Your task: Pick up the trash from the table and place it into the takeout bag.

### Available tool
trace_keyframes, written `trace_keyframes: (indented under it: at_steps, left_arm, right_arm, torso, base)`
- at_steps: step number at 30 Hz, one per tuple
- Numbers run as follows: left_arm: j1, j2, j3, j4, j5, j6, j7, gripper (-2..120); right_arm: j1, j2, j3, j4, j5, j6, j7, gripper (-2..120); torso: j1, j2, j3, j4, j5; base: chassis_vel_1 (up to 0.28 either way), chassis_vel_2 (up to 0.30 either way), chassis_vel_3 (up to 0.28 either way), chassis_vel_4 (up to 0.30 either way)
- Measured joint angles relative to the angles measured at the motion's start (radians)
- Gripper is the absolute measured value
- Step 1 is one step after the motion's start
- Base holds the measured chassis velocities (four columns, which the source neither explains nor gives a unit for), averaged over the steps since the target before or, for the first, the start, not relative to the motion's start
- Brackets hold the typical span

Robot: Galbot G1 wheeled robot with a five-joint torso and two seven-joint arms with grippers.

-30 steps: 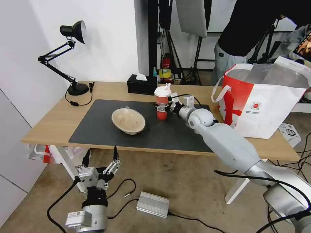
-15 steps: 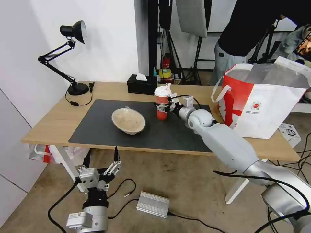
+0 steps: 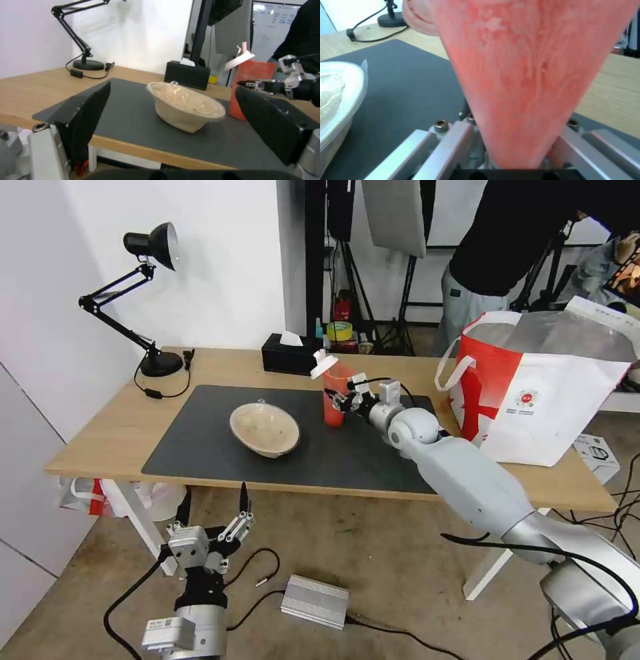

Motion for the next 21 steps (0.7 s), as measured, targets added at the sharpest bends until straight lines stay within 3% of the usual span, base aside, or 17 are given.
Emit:
trace_keyframes:
  at_steps: [3,21]
  left_arm:
    - [-0.001,0.001,-0.002,-0.002,0.0,0.0,0.0,100]
    - [0.0,0.002,0.0,-0.013,0.002,0.004,-0.001,100]
  right_arm:
    - [-0.002,-0.014,0.007,0.027,0.003,-0.002,0.003,4]
    - [-0.034,-0.089,0.046,0.159,0.037,-0.019,0.035,4]
  torso:
    - [0.0,0.0,0.0,0.0001,0.0]
    - [0.0,0.0,0.0,0.0001,0.0001]
  base:
    - [0.0,0.0,0.0,0.0]
    - [0.0,0.0,0.0,0.0]
